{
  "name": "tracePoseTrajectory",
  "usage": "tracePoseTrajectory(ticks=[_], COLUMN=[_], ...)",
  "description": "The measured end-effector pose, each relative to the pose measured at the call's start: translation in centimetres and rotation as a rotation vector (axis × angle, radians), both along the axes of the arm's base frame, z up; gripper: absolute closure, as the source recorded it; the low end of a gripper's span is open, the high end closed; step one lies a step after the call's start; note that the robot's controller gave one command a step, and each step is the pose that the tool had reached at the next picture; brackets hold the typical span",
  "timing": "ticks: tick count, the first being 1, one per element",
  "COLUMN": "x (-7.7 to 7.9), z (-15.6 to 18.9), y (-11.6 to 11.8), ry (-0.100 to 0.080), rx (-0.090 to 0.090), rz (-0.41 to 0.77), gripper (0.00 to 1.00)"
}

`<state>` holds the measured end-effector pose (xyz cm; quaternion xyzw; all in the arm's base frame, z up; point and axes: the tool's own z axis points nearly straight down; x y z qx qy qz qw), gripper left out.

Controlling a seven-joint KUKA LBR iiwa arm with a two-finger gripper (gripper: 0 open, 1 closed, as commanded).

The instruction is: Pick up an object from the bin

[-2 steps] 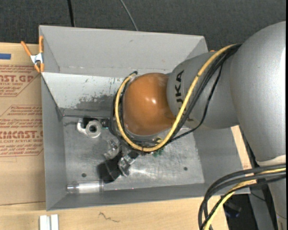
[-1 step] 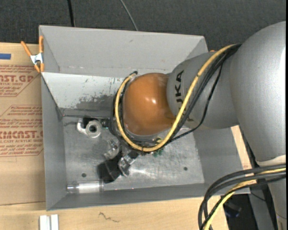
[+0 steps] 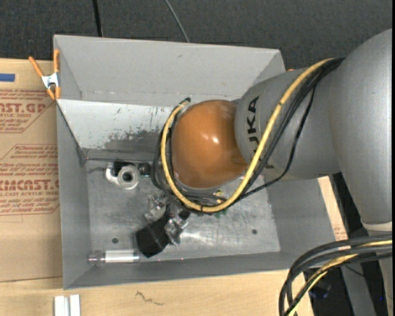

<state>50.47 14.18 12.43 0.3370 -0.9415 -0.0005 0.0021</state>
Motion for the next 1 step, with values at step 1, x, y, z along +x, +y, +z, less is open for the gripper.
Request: tracePoseTrajectory(ticks=[1], x=[1.45], z=[6.36], y=[0.53], ry=[-0.001], rx=[0.001], rz=[-0.009], gripper=[1.0])
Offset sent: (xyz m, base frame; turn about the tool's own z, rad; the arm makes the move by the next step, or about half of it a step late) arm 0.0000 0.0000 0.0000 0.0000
